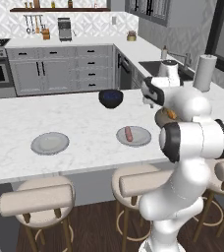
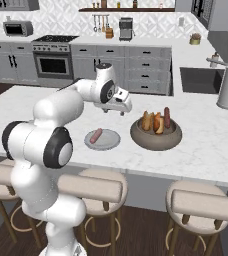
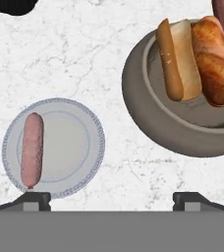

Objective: Place one bun and one sausage from the bowl on each plate.

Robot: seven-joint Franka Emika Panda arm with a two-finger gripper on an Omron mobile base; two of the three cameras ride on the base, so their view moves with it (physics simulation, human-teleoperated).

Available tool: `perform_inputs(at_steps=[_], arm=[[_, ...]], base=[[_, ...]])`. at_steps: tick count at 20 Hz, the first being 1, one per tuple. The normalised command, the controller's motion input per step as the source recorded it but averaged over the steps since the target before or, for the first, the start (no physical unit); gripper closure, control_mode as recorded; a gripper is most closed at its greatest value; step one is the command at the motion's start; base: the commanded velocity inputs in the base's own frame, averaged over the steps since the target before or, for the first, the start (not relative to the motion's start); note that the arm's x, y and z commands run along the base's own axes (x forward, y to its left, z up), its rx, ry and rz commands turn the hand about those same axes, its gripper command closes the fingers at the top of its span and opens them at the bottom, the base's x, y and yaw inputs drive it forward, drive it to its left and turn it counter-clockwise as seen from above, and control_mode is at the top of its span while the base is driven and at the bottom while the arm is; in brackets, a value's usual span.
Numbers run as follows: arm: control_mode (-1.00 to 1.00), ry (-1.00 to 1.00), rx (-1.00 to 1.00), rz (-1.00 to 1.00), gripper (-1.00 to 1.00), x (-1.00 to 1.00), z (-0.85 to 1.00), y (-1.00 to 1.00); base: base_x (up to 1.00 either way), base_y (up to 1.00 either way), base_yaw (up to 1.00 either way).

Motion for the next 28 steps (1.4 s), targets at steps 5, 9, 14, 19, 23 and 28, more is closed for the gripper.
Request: perform_inputs(at_steps=[5, 9, 14, 19, 23, 28], arm=[[-1.0, 0.06, 0.05, 0.0, -1.0, 0.03, -0.05, -1.0], [-1.0, 0.04, 0.08, 0.0, -1.0, -0.09, -0.22, -0.95], [-1.0, 0.02, 0.06, 0.04, -1.0, 0.07, -0.25, -0.6], [-1.0, 0.06, 0.06, 0.12, -1.0, 0.34, -0.39, -0.27], [-1.0, 0.12, 0.1, 0.16, -1.0, 0.57, -0.32, -0.23], [-1.0, 0.07, 0.08, 0.12, -1.0, 0.36, -0.1, -0.46]], base=[[0.0, 0.0, 0.0], [0.0, 0.0, 0.0], [0.0, 0.0, 0.0], [0.0, 0.0, 0.0], [0.0, 0.0, 0.0], [0.0, 0.0, 0.0]])
